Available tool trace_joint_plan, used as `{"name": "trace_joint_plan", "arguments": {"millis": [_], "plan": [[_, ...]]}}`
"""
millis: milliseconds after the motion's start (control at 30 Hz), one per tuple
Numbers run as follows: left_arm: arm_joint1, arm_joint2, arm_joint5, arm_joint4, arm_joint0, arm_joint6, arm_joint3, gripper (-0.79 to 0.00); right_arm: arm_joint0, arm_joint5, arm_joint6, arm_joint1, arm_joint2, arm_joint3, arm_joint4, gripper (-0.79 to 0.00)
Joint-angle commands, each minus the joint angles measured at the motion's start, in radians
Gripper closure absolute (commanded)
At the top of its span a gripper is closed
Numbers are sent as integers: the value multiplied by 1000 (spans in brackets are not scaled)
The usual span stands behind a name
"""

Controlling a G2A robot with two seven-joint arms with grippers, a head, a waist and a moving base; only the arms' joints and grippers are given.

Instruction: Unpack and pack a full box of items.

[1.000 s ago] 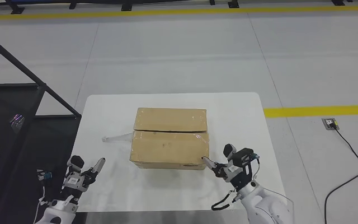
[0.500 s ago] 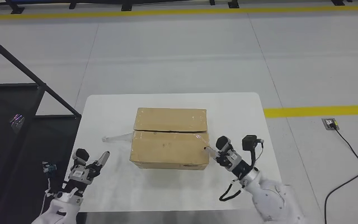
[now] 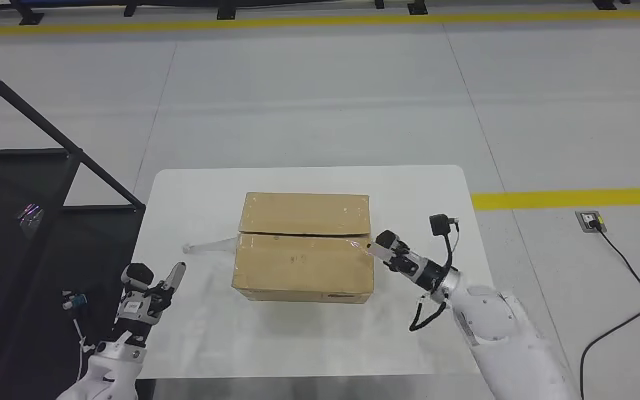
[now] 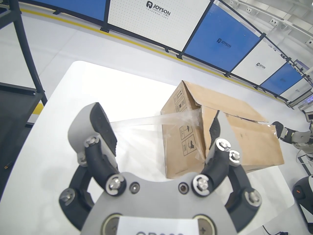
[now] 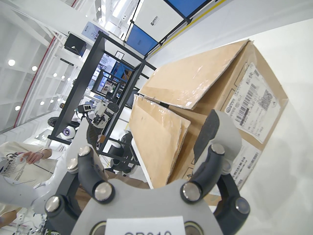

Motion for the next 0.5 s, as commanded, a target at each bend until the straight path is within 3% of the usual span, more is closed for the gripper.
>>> {"name": "trace_joint_plan", "arguments": {"millis": [0, 167, 467], "plan": [[-1, 2, 3, 3, 1, -3, -3, -785, 18, -13, 44, 0, -7, 23, 55, -785], [-4, 7, 18, -4, -6, 0, -1, -785, 44, -62, 151, 0, -13, 61, 226, -785], [-6, 8, 9, -5, -5, -3, -16, -785, 26, -139, 512, 29, 24, 22, 558, -785]]}}
